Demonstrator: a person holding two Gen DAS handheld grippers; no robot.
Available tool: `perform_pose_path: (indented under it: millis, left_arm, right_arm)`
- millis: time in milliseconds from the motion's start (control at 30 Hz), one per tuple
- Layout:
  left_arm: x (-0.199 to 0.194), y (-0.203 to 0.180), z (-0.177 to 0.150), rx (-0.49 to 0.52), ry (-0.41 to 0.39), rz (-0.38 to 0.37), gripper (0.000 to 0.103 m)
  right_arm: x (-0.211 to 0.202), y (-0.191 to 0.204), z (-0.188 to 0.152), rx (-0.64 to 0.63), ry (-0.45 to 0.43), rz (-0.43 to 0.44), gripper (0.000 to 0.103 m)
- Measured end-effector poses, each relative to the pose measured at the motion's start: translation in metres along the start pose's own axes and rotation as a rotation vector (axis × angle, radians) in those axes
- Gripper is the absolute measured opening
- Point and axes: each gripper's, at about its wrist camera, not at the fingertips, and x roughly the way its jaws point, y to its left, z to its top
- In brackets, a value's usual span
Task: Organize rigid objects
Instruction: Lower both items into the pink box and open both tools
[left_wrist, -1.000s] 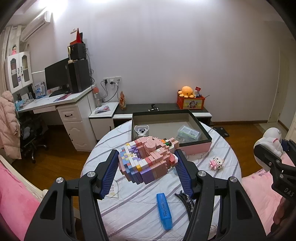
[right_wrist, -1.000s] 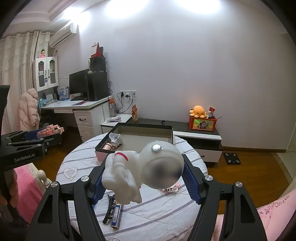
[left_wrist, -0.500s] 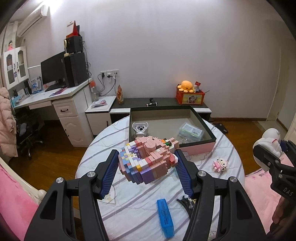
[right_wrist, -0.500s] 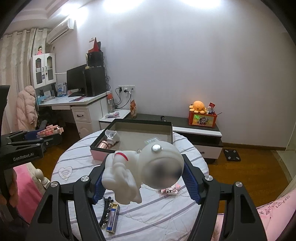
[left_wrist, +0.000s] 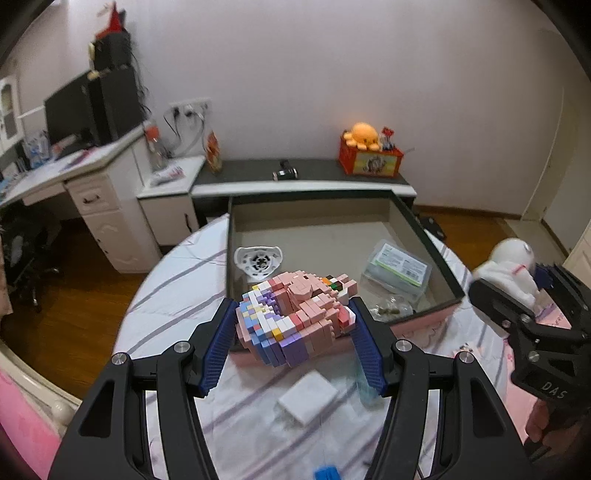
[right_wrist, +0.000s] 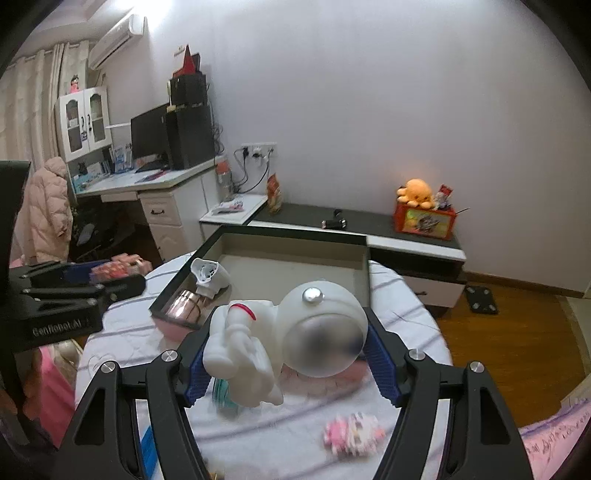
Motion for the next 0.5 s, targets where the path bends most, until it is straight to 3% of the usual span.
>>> perform_pose_path:
  millis: [367,433,467,500]
  left_arm:
    - [0.083,-0.003,0.025,0.046,0.149,0.017,0.063]
    - [0.093,0.001,0.026,0.033,0.188,0.018,0.076]
    - [0.097,0.003,0.026,0.022,0.216,0.032,0.09]
    - [0.102,0.006,0.025,0.008,0.237,0.036,0.095]
  right_arm:
    - [0.096,0.0,0.027,-0.044,0.098,0.063,0.072]
    - [0.107,-0.003,0.025,-0.016,0.126,0.104,0.075]
    - [0.111,-0.006,0.026,0.005,0.138,0.132,0.081]
    - [0.116,-0.011,0.026,0.032,0.149,0.152,0.081]
